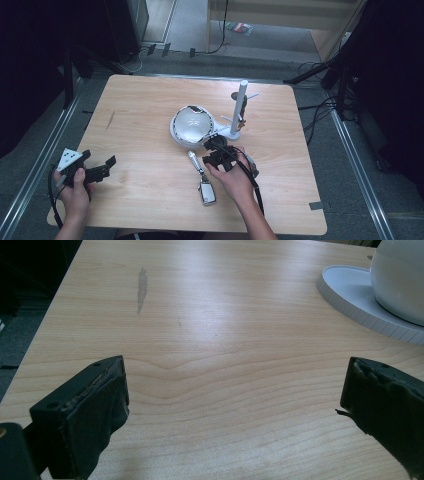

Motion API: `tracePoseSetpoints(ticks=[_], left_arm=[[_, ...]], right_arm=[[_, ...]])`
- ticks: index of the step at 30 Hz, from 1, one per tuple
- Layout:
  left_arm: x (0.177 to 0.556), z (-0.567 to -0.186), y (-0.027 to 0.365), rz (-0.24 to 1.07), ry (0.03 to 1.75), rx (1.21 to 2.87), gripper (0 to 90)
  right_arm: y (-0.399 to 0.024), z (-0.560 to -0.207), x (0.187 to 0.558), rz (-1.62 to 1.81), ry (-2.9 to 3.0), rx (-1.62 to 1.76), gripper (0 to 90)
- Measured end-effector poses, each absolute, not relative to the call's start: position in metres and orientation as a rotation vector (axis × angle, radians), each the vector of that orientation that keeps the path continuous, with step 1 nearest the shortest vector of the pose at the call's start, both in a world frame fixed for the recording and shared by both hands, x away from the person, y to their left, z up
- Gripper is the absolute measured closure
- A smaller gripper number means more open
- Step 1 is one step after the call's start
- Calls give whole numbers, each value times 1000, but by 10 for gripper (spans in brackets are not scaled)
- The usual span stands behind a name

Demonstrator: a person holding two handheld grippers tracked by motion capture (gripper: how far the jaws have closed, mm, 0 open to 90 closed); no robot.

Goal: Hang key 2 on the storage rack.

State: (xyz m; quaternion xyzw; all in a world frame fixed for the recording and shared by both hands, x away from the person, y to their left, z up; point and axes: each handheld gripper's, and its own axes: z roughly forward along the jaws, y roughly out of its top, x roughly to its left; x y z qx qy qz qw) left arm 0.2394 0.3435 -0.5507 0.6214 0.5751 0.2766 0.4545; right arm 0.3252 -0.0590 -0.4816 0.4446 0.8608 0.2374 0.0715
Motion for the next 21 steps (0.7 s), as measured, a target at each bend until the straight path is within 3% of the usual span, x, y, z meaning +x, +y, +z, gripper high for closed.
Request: tracePoseSetpoints(ticks=[10, 14, 21], left_arm=[[239, -551, 344, 681, 1419, 1533, 0], [239, -551, 344, 680, 1419, 1534, 0], [239, -551, 344, 680, 1419, 1534, 0]], right_arm=[[-51, -490, 329, 705, 2626, 1324, 689], [-47, -495, 331, 692, 2644, 1308, 737], [-41, -500, 333, 686, 2674, 1310, 715]])
